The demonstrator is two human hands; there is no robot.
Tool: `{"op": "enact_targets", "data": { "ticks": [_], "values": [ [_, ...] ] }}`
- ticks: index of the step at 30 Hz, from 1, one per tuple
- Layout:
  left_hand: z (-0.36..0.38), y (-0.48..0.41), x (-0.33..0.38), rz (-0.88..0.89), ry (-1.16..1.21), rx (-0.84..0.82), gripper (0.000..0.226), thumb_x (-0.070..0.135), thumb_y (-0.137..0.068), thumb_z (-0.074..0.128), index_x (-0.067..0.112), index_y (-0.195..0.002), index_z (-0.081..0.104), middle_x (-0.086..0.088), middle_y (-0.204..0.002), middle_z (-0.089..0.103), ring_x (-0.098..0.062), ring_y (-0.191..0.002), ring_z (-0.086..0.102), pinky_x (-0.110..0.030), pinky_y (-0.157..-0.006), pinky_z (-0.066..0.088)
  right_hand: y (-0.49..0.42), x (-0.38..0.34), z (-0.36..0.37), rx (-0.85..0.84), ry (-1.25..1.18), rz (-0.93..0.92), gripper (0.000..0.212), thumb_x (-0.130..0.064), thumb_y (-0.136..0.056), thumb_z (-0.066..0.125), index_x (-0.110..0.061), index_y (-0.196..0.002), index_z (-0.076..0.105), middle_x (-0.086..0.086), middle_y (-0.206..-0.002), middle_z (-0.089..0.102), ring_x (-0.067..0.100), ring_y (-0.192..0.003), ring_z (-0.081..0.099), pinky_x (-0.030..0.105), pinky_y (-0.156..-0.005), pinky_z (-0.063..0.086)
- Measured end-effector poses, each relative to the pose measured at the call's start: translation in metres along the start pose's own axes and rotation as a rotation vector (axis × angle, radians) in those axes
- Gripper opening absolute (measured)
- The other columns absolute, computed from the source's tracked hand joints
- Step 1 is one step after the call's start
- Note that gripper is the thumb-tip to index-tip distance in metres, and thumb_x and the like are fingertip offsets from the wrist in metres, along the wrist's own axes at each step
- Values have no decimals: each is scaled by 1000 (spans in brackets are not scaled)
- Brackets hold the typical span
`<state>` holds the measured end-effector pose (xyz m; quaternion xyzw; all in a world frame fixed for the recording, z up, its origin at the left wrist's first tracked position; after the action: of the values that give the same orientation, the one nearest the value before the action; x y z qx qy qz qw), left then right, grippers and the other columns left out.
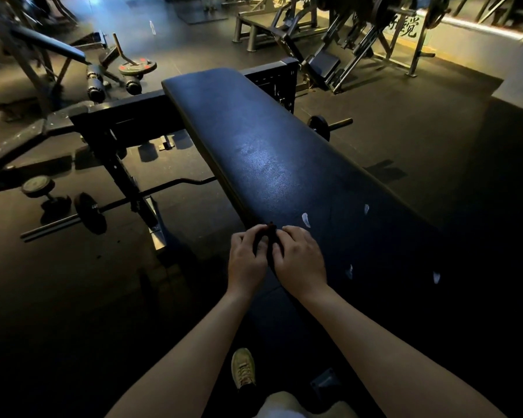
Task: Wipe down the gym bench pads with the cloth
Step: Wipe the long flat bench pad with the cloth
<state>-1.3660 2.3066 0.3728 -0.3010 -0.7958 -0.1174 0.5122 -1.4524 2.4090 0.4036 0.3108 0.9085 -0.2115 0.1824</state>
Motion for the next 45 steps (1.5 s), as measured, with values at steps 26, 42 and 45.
{"op": "enact_targets", "data": {
  "ticks": [26,42,45],
  "values": [
    [1,-15,26,233,-71,-171,37,22,-99,62,29,-135,63,7,-115,49,-17,-112,46,-29,-102,41,26,8,-25,101,-74,131,29,-20,-93,58,-13,-122,61,1,-115,62,19,-112,54,38,-100,46],
    [17,-27,38,466,-293,-253,36,28,-95,66,31,-130,66,16,-126,66,-15,-98,39,-22,-89,39,20,15,-22,148,-25,163,26,-36,-94,52,-19,-107,67,-5,-108,61,19,-109,53,41,-95,43],
    [10,-18,41,531,-298,-256,41,43,-95,53,31,-133,64,18,-128,64,-16,-101,45,-26,-86,46,20,14,-20,134,-15,158,29,-39,-93,49,-20,-106,67,-5,-108,59,19,-108,52,42,-95,42]
  ]
}}
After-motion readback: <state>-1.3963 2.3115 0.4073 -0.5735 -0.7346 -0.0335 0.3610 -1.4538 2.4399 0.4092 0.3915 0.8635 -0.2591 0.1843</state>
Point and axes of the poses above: each hand's wrist, its own y-axis away from the middle knuckle, its own z-axis out of the palm, x = y × z, the point moved 10 cm from there along -y, towards the middle knuckle
